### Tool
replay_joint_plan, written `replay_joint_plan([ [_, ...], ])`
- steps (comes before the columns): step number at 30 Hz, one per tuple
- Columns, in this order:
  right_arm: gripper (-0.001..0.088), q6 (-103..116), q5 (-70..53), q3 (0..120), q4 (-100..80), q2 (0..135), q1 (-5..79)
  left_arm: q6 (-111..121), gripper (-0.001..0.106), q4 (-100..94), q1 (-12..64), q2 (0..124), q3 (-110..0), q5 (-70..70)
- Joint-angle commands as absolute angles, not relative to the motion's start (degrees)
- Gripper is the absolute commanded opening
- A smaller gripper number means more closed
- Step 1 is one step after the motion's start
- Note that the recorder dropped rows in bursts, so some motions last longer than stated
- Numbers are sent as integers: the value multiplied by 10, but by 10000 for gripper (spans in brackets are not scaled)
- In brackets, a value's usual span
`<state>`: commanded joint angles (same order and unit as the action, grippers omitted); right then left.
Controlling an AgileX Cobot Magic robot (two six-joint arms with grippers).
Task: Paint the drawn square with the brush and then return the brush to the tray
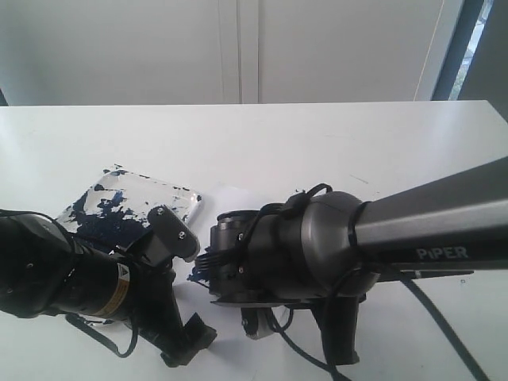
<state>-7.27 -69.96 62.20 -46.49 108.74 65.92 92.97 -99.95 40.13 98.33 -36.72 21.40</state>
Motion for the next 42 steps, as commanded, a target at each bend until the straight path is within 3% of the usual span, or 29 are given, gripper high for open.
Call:
replay_joint_plan([
  [20, 0, -23, -700, 622, -549, 1096, 600, 930, 1007, -999, 401, 983, -367, 219],
  [42, 0, -62, -700, 622, -490, 1097, 665, 930, 1007, -999, 401, 983, -367, 227],
])
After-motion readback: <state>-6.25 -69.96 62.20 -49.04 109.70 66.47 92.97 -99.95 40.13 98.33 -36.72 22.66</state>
